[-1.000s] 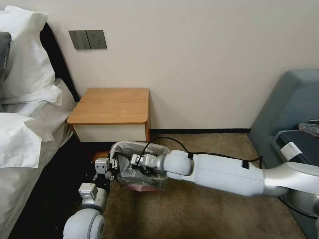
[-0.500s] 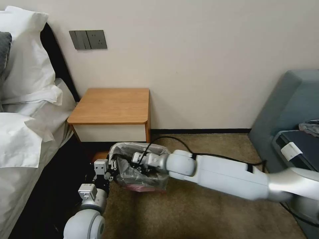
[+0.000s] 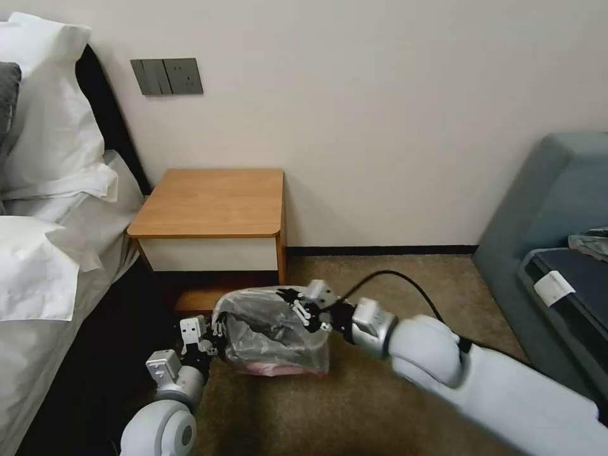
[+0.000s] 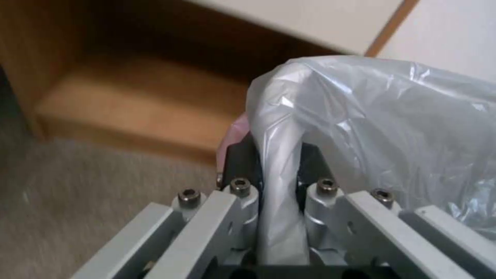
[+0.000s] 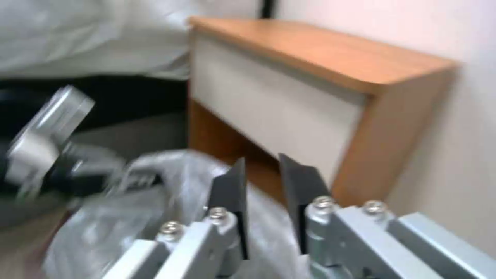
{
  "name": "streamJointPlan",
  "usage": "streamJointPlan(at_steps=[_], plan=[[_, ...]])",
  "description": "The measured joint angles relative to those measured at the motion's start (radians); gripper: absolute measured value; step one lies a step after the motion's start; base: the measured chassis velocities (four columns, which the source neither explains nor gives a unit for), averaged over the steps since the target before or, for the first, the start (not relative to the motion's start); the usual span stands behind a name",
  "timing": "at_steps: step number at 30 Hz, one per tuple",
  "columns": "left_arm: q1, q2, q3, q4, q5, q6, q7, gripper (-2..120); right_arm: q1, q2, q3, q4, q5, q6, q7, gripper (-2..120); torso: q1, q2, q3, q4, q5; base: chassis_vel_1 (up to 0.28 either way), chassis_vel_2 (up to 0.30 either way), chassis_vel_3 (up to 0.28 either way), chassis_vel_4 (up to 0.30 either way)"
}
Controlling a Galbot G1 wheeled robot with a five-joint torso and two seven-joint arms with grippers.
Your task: Pick up the garbage bag from the table and place it over the trash can.
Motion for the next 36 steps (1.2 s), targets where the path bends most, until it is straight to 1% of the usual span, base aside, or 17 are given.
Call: streamJointPlan(at_steps=[3, 5, 7, 8, 11, 13, 16, 17, 19, 21, 22, 27, 29, 30, 32, 34, 36], plan=[[0.004, 0.018, 0.007, 0.01, -0.02, 0.037, 0.001, 5, -0.098, 0.042, 0.111, 0.011, 0.016, 0.013, 0.037, 34, 0.0, 0.0, 0.0, 0.0001, -0.0001, 0.0, 0.0, 0.0, 0.0], [0.004, 0.023, 0.008, 0.011, -0.031, 0.049, 0.0, 5, -0.119, 0.051, 0.134, 0.013, 0.02, 0.017, 0.041, 37, 0.0, 0.0, 0.0, 0.0002, -0.0002, 0.0, 0.0, 0.0, 0.0], [0.003, 0.03, 0.011, 0.013, -0.054, 0.071, -0.005, 5, -0.154, 0.063, 0.169, 0.014, 0.022, 0.025, 0.046, 48, 0.0, 0.0, 0.0, 0.0002, -0.0001, 0.0, 0.0, 0.0, 0.0], [0.003, 0.03, 0.011, 0.013, -0.054, 0.071, -0.005, 5, -0.154, 0.063, 0.169, 0.014, 0.022, 0.025, 0.046, 48, 0.0, 0.0, 0.0, 0.0002, -0.0001, 0.0, 0.0, 0.0, 0.0], [0.003, 0.032, 0.022, 0.021, -0.071, 0.081, -0.007, 5, -0.181, 0.077, 0.199, 0.015, 0.023, 0.03, 0.048, 62, 0.0, 0.0, 0.0, 0.0001, -0.0002, 0.0, 0.0, 0.0, 0.0], [0.003, 0.032, 0.025, 0.023, -0.073, 0.079, -0.006, 5, -0.182, 0.079, 0.202, 0.015, 0.023, 0.031, 0.048, 65, 0.0, 0.0, 0.0, 0.0001, -0.0002, 0.0, 0.0, 0.0, 0.0], [0.001, 0.023, 0.04, 0.032, -0.075, 0.073, -0.007, 5, -0.183, 0.092, 0.205, 0.011, 0.023, 0.031, 0.049, 80, 0.0, 0.0, 0.0, 0.0002, -0.0003, 0.0, 0.0, 0.0, 0.0], [0.001, 0.023, 0.04, 0.032, -0.075, 0.073, -0.007, 5, -0.183, 0.092, 0.205, 0.011, 0.023, 0.031, 0.049, 80, 0.0, 0.0, 0.0, 0.0002, -0.0003, 0.0, 0.0, 0.0, 0.0], [0.003, 0.018, 0.048, 0.038, -0.07, 0.072, -0.007, 5, -0.182, 0.098, 0.205, 0.01, 0.023, 0.031, 0.049, 89, 0.0, 0.0, 0.0, 0.0002, -0.0004, 0.0, 0.0, 0.0, 0.0], [0.005, 0.015, 0.051, 0.042, -0.068, 0.07, -0.008, 13, -0.183, 0.105, 0.205, 0.006, 0.023, 0.031, 0.049, 98, 0.0, 0.0, 0.0, 0.0002, -0.0004, 0.0, 0.0, 0.0, 0.0], [0.005, 0.015, 0.051, 0.042, -0.068, 0.07, -0.008, 13, -0.183, 0.105, 0.205, 0.006, 0.023, 0.031, 0.049, 98, 0.0, 0.0, 0.0, 0.0002, -0.0004, 0.0, 0.0, 0.0, 0.0], [0.008, 0.008, 0.051, 0.041, -0.067, 0.069, -0.013, 29, -0.189, 0.118, 0.205, -0.005, 0.017, 0.034, 0.048, 100, 0.0, 0.0, 0.0, 0.0001, -0.0004, 0.0, 0.0, 0.0, 0.0], [0.009, 0.004, 0.051, 0.039, -0.066, 0.069, -0.018, 39, -0.19, 0.122, 0.205, -0.008, 0.014, 0.036, 0.046, 100, 0.0, 0.0, 0.0, 0.0002, -0.0004, 0.0, 0.0, 0.0, 0.0], [0.009, 0.004, 0.051, 0.039, -0.066, 0.069, -0.018, 39, -0.19, 0.122, 0.205, -0.008, 0.014, 0.036, 0.046, 100, 0.0, 0.0, 0.0, 0.0002, -0.0004, 0.0, 0.0, 0.0, 0.0], [0.015, -0.001, 0.051, 0.033, -0.063, 0.069, -0.021, 51, -0.193, 0.126, 0.204, -0.006, 0.01, 0.037, 0.044, 100, 0.0, 0.0, 0.0, 0.0001, -0.0004, 0.0, 0.0, 0.0, 0.0], [0.018, -0.003, 0.05, 0.03, -0.06, 0.069, -0.022, 54, -0.195, 0.127, 0.203, -0.003, 0.008, 0.037, 0.044, 100, 0.0, 0.0, 0.0, 0.0001, -0.0004, 0.0, 0.0, 0.0, 0.0], [0.024, -0.007, 0.047, 0.02, -0.05, 0.067, -0.029, 64, -0.196, 0.133, 0.203, -0.002, 0.003, 0.037, 0.045, 100, 0.0, 0.0, 0.0, 0.0002, -0.0004, 0.0, 0.0, 0.0, 0.0]])
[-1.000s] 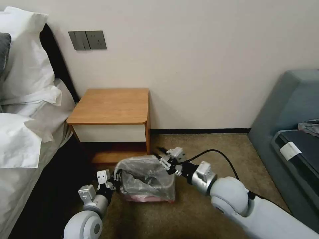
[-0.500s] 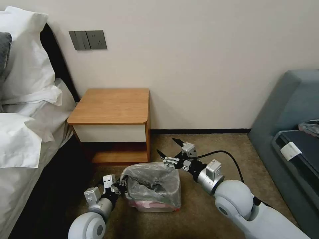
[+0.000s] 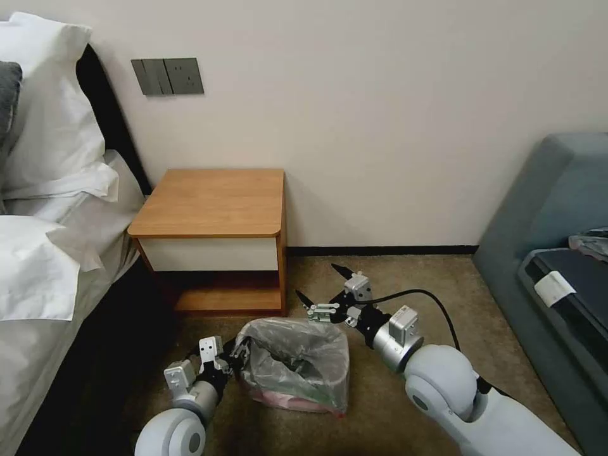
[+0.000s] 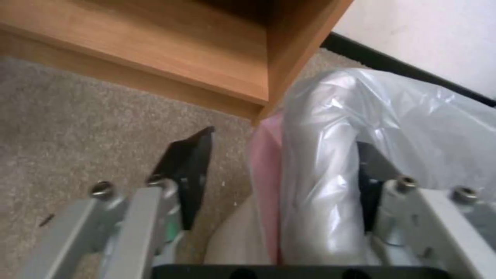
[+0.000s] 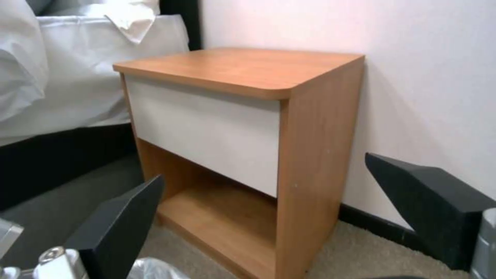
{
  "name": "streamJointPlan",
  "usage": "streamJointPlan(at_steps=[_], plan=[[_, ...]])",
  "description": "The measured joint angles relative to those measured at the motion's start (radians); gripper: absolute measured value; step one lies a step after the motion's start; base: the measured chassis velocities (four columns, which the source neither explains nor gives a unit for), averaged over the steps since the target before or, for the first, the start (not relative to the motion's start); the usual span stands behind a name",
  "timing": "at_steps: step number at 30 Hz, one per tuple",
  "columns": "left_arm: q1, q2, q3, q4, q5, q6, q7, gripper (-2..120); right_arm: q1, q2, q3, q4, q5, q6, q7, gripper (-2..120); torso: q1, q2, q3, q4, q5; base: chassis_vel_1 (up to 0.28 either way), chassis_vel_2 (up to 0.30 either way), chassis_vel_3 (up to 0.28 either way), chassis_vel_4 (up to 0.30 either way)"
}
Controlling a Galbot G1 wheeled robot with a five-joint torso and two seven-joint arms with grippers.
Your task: Pick up the garbage bag from the table and place it over the trash can.
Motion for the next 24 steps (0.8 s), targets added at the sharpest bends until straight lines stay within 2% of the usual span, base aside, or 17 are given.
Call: streamJointPlan(at_steps=[2, 6, 10, 19, 24], plan=[[0.007, -0.004, -0.003, -0.015, 0.012, 0.0, -0.01, 74, -0.002, 0.005, 0.001, 0.001, -0.009, -0.001, 0.019, 100, 0.0, 0.0, 0.0, -0.0001, 0.0, 0.0, 0.0, 0.0, 0.0], [0.017, -0.015, -0.008, -0.037, 0.032, -0.001, -0.034, 82, -0.002, 0.011, 0.002, 0.005, -0.019, -0.009, 0.061, 100, 0.0, 0.0, 0.0, -0.0001, 0.0, 0.0, 0.0, 0.0, 0.0], [0.034, -0.04, -0.015, -0.077, 0.046, 0.012, -0.094, 99, 0.0, 0.022, 0.008, 0.001, -0.027, -0.016, 0.128, 100, 0.0, 0.0, 0.0, -0.0001, 0.0001, 0.0, 0.0, 0.0, 0.0], [0.056, -0.063, -0.028, -0.129, 0.065, 0.038, -0.165, 100, -0.034, 0.04, 0.042, 0.011, -0.047, -0.036, 0.159, 100, 0.0, 0.0, 0.0, 0.0, 0.0, 0.0, 0.0, 0.0, 0.0], [0.086, -0.074, -0.031, -0.187, 0.084, 0.048, -0.189, 100, -0.12, 0.089, 0.087, 0.036, -0.06, -0.073, 0.191, 100, 0.0, 0.0, 0.0, 0.0, 0.0001, 0.0, 0.0, 0.0, 0.0]])
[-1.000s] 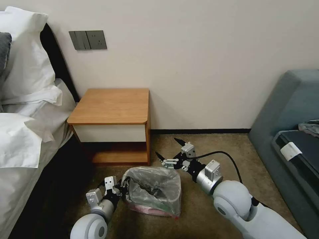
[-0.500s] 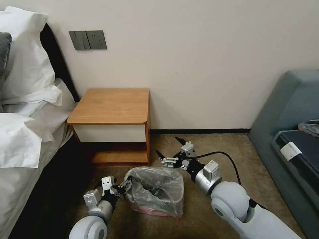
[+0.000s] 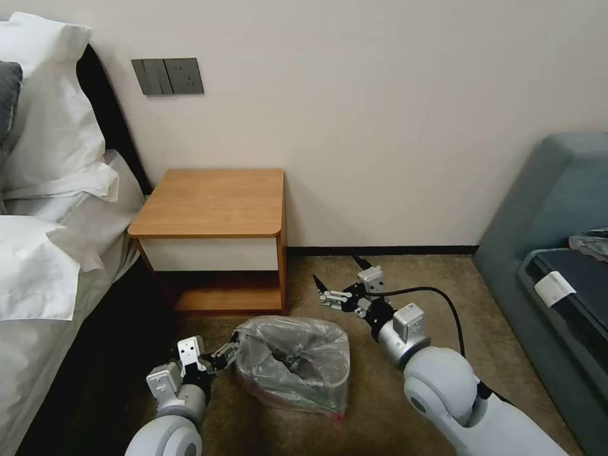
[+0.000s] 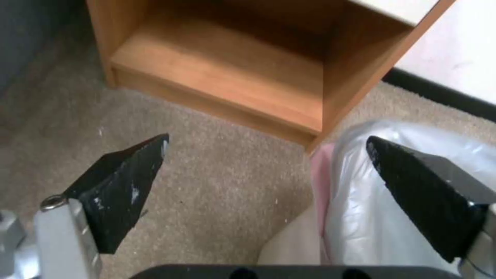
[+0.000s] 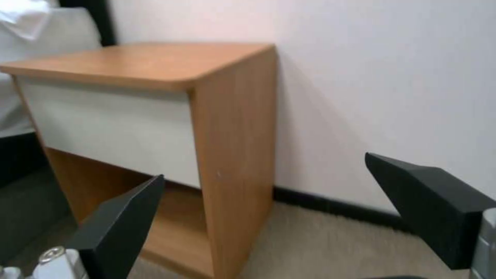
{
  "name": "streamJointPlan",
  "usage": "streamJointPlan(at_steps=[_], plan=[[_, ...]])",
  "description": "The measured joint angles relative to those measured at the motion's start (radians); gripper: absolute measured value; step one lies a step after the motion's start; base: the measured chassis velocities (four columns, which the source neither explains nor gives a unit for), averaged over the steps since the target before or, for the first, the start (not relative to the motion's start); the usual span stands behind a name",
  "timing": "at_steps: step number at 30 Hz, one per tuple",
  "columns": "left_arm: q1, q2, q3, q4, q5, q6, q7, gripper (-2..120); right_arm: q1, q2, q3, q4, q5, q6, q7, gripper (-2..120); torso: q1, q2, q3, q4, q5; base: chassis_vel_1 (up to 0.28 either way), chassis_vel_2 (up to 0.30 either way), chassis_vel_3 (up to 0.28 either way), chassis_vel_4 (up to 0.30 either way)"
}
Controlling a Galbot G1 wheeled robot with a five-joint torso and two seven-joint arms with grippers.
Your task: Pick up the garbage bag from the table and place it over the trash can.
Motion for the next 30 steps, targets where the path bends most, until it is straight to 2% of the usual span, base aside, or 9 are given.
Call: streamJointPlan(at_steps=[8, 11, 14, 15, 18, 19, 22, 25, 30], plan=[[0.008, -0.003, 0.003, -0.039, -0.026, 0.01, -0.013, 100, -0.108, 0.081, 0.016, -0.008, -0.073, 0.025, 0.01, 100, 0.0, 0.0, 0.0, -0.0002, 0.0, 0.0, 0.0, 0.0, 0.0], [0.012, -0.003, 0.002, -0.028, -0.036, -0.023, 0.013, 100, -0.113, 0.093, 0.016, -0.011, -0.084, 0.035, 0.008, 100, 0.0, 0.0, 0.0, -0.0001, -0.0001, 0.0, 0.0, 0.0, 0.0], [0.004, -0.009, -0.007, 0.027, 0.055, -0.169, 0.082, 100, -0.13, 0.117, 0.018, -0.024, -0.129, 0.06, 0.048, 100, 0.0, 0.0, 0.0, 0.0002, -0.0002, 0.0, 0.0, 0.0, 0.0], [0.004, -0.009, -0.007, 0.027, 0.055, -0.169, 0.082, 100, -0.13, 0.117, 0.018, -0.024, -0.129, 0.06, 0.048, 100, 0.0, 0.0, 0.0, 0.0002, -0.0002, 0.0, 0.0, 0.0, 0.0], [-0.021, 0.007, -0.027, 0.095, 0.21, -0.322, 0.147, 100, -0.181, 0.155, 0.051, -0.043, -0.252, 0.099, 0.095, 100, 0.0, 0.0, 0.0, -0.0001, -0.0002, 0.0, 0.0, 0.0, 0.0], [-0.021, 0.007, -0.027, 0.095, 0.21, -0.322, 0.147, 100, -0.181, 0.155, 0.051, -0.043, -0.252, 0.099, 0.095, 100, 0.0, 0.0, 0.0, -0.0001, -0.0002, 0.0, 0.0, 0.0, 0.0], [-0.04, 0.032, -0.038, 0.131, 0.272, -0.402, 0.19, 100, -0.216, 0.181, 0.075, -0.063, -0.302, 0.147, 0.103, 100, 0.0, 0.0, 0.0, -0.0003, -0.0001, 0.0, 0.0, 0.0, 0.0], [-0.054, 0.059, -0.051, 0.167, 0.298, -0.494, 0.264, 100, -0.243, 0.238, 0.111, -0.102, -0.376, 0.241, 0.101, 100, 0.0, 0.0, 0.0, 0.0, -0.0002, 0.0, 0.0, 0.0, 0.0], [-0.056, 0.064, -0.055, 0.193, 0.298, -0.535, 0.302, 100, -0.273, 0.303, 0.139, -0.113, -0.418, 0.273, 0.079, 100, 0.0, 0.0, 0.0, -0.0001, -0.0002, 0.0, 0.0, 0.0, 0.0]])
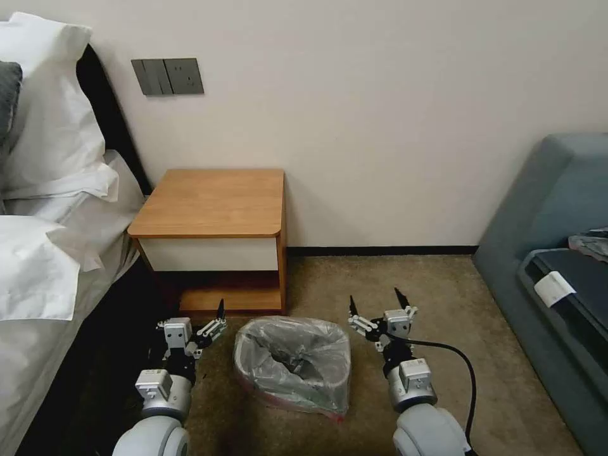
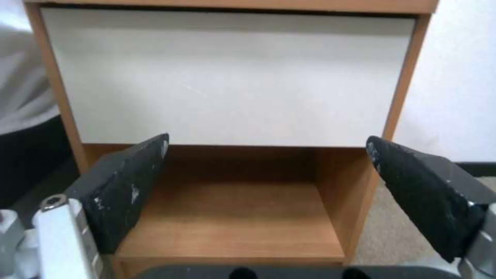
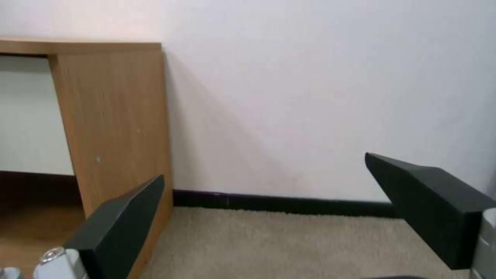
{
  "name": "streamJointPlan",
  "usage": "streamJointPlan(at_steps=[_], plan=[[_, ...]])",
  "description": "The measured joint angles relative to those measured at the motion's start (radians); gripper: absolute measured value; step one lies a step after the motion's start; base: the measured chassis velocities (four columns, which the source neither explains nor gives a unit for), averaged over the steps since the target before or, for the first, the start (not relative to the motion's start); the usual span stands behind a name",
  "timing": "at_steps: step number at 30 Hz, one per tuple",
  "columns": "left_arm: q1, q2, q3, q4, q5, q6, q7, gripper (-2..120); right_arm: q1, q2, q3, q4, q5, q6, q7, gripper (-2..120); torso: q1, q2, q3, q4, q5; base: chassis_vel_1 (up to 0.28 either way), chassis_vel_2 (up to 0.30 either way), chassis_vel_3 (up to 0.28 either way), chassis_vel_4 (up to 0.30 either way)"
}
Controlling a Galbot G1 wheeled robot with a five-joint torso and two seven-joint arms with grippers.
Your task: Pick up the garbage bag from the table and place it over the trash can.
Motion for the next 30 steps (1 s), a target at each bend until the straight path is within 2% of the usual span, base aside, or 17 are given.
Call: streamJointPlan(at_steps=[5, 30], plan=[[0.001, -0.006, 0.011, 0.018, -0.001, -0.013, 0.003, 100, -0.016, 0.03, 0.024, -0.002, -0.026, 0.026, -0.034, 100, 0.0, 0.0, 0.0, 0.0, -0.0001, 0.0, 0.0, 0.0, 0.0], [0.002, -0.009, 0.013, 0.017, -0.005, -0.005, 0.0, 100, -0.014, 0.027, 0.028, -0.001, -0.021, 0.024, -0.043, 100, 0.0, 0.0, 0.0, 0.0, 0.0001, 0.0, 0.0, 0.0, 0.0]])
